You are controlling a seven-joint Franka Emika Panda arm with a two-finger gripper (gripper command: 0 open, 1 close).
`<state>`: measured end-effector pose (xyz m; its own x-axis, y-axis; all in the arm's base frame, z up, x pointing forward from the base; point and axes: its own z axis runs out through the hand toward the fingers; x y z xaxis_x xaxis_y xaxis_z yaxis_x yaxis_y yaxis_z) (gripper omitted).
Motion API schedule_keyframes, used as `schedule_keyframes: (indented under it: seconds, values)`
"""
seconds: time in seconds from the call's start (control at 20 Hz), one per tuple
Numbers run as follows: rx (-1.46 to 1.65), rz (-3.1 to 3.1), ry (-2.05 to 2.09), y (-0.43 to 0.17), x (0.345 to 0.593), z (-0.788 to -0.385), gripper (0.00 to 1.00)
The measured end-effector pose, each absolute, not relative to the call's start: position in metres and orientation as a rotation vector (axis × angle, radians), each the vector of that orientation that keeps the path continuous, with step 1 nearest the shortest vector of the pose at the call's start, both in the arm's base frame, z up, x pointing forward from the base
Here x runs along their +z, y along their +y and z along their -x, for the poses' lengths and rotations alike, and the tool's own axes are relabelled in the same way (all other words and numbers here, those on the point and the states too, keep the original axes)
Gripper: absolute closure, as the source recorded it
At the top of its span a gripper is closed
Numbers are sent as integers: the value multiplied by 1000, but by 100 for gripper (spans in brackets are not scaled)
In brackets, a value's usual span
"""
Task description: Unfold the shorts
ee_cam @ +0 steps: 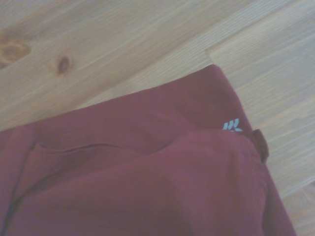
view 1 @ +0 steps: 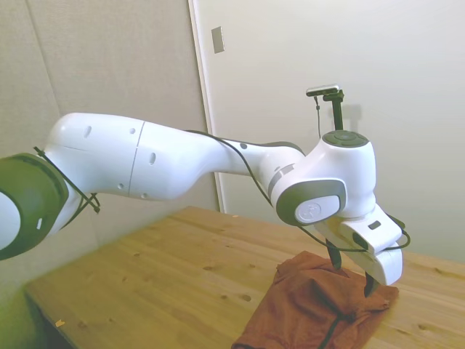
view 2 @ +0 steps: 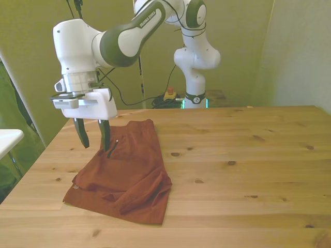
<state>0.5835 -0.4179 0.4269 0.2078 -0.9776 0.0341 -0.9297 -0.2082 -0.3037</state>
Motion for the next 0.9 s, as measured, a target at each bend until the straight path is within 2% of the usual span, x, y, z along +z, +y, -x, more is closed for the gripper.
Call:
schedule_keyframes:
  seconds: [0.4, 0.45, 0.65, 0.9]
  values:
    - [-268, 2231, 1856, -431, 385, -598, 0]
    - [-260, 2232, 1851, -429, 381, -600, 100]
    - [-242, 2229, 1841, -424, 369, -605, 100]
    - [-249, 2227, 1838, -423, 367, -608, 100]
